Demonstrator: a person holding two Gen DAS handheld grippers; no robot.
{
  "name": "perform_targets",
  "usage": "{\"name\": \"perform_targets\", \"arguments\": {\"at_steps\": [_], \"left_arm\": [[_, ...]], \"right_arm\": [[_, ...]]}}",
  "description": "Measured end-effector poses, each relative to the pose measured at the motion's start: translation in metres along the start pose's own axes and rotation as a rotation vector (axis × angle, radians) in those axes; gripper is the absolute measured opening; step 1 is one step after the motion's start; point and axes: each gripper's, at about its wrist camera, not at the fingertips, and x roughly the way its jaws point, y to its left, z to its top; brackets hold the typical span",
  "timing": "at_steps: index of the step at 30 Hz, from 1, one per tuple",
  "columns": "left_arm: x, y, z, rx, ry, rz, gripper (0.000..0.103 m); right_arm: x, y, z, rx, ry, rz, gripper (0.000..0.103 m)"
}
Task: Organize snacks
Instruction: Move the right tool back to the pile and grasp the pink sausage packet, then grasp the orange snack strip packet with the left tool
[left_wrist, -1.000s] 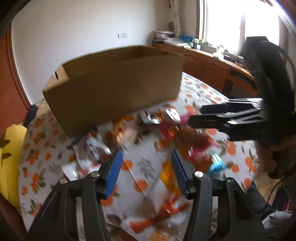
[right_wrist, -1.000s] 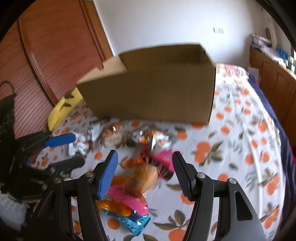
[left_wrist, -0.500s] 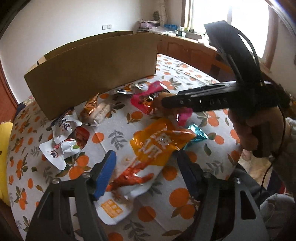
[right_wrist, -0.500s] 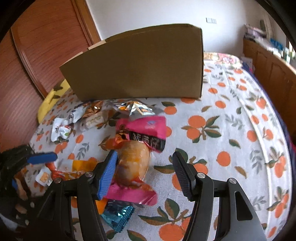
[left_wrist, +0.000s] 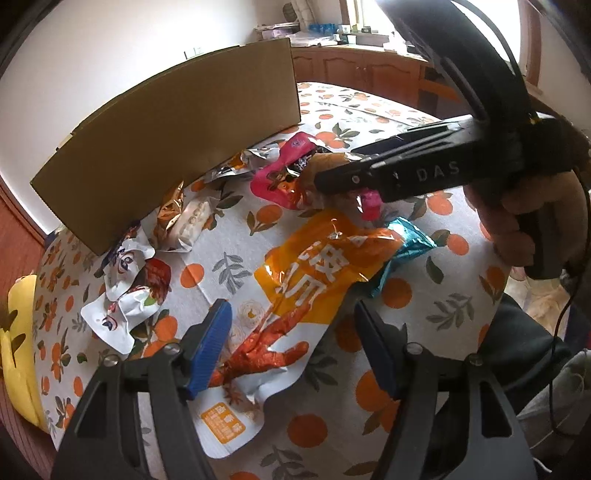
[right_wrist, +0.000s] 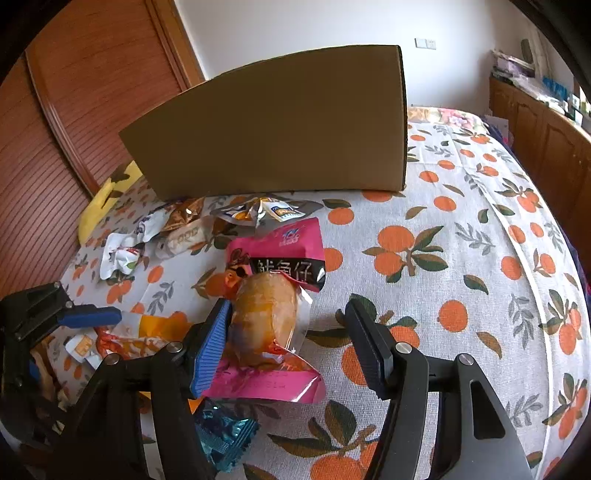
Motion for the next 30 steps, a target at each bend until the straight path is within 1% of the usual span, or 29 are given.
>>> {"name": "perform_targets", "arguments": {"at_steps": [3,7,9,10,11,12,13,19,23,25,27,30], "left_arm": [[0.003,0.003,0.003,-0.014,0.003,0.027,0.069],[0.004,0.012,0.004,-0.064,-0.009,0.021,0.064],[0.004,0.013,0.004,-0.068,-0.017,0.025,0.051],[0.004,0.012,0.004,-0.065,-0.017,0.023,0.036],[0.003,0.011,0.005,-0.063,-0.01,0.015,0.029],[0.003,0.01,0.004,-0.065,0.002,0.016,0.028],[0.002,0.009,0.004,-0.063,0.006,0.022,0.025],[-0.009,0.006,-0.001,-0.098,0.008,0.001,0.022],[-0.02,0.003,-0.003,-0.083,-0.027,0.028,0.013],[-0.024,0.003,-0.003,-0.086,-0.04,0.027,0.012],[-0.028,0.004,-0.003,-0.091,-0.054,0.052,0.011],[-0.034,0.01,-0.002,-0.113,-0.071,0.045,0.011]], "right_arm": [[0.0,0.0,-0.001,-0.001,-0.003,-0.004,0.064],[0.0,0.0,-0.001,-0.001,-0.005,-0.004,0.063],[0.0,0.0,-0.002,-0.002,-0.006,-0.005,0.063],[0.0,0.0,-0.002,-0.002,-0.005,-0.006,0.063],[0.0,0.0,-0.002,-0.003,-0.005,-0.008,0.063],[0.0,0.0,-0.002,-0.004,-0.006,-0.008,0.063],[0.0,0.0,-0.002,-0.005,-0.006,-0.008,0.063],[0.0,0.0,-0.002,-0.006,-0.006,-0.008,0.063],[0.0,0.0,-0.002,-0.006,-0.006,-0.008,0.063],[0.0,0.0,-0.002,-0.006,-0.006,-0.008,0.063],[0.0,0.0,-0.002,-0.006,-0.006,-0.008,0.063],[0.0,0.0,-0.002,-0.006,-0.006,-0.008,0.063]]}}
